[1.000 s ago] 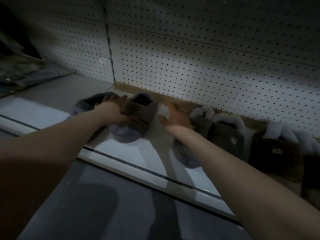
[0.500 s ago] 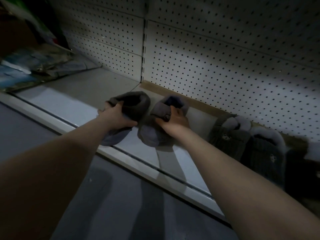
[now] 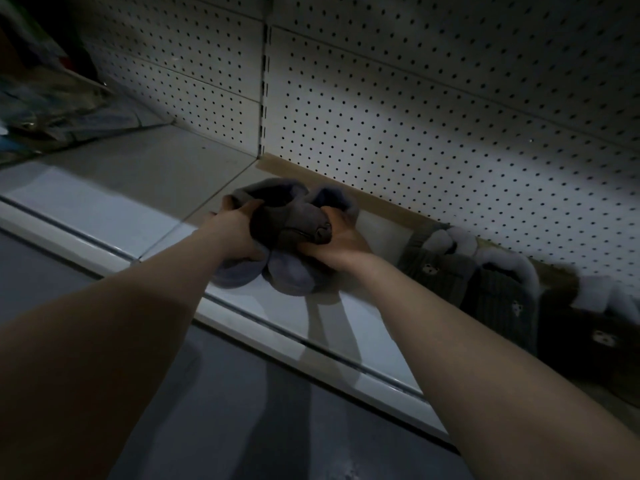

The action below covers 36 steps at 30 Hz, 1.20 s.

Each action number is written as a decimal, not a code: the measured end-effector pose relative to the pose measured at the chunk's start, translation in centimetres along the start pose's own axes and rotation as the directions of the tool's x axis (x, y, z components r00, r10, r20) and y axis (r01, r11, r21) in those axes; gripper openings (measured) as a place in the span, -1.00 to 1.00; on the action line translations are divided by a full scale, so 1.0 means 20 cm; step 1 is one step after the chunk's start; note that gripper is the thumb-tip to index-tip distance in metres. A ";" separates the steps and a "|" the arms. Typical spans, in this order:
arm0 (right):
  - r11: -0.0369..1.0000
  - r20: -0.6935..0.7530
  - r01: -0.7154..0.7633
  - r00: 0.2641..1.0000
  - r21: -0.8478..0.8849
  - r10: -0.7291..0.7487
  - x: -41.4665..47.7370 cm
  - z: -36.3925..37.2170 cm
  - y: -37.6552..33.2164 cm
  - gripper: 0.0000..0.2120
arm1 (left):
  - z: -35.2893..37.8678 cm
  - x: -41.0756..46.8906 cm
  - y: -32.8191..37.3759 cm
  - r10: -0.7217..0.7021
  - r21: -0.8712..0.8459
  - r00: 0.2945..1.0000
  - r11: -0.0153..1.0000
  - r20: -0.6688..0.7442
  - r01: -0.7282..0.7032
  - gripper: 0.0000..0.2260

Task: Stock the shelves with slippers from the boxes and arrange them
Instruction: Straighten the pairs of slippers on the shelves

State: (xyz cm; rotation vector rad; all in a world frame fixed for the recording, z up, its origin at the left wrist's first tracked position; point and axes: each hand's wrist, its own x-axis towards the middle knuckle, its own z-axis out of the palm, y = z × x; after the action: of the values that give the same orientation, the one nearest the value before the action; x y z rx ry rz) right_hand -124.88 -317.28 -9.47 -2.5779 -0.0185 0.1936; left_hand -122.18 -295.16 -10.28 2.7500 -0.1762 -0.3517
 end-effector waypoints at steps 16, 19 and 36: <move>0.988 -0.076 -0.154 0.985 0.012 0.155 -0.09 -0.03 0.15 -0.36 | 0.06 0.06 0.20 0.062 -0.055 0.996 0.997 0.057 -0.058 0.10; 0.990 -0.078 -0.142 0.987 0.003 0.142 -0.09 -0.04 0.16 -0.39 | 0.08 0.04 0.22 0.118 -0.011 0.990 0.993 0.077 -0.117 0.11; 0.989 -0.116 -0.148 0.983 -0.015 0.146 -0.18 0.05 0.15 -0.04 | 0.09 0.04 0.27 0.151 0.289 0.985 0.942 0.088 -0.170 0.25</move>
State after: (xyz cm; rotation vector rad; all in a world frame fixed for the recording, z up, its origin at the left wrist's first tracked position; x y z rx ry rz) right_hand -128.68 -319.51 -11.48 -2.6104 0.2139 0.1004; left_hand -122.25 -300.92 -10.03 2.9911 -0.5059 -0.3979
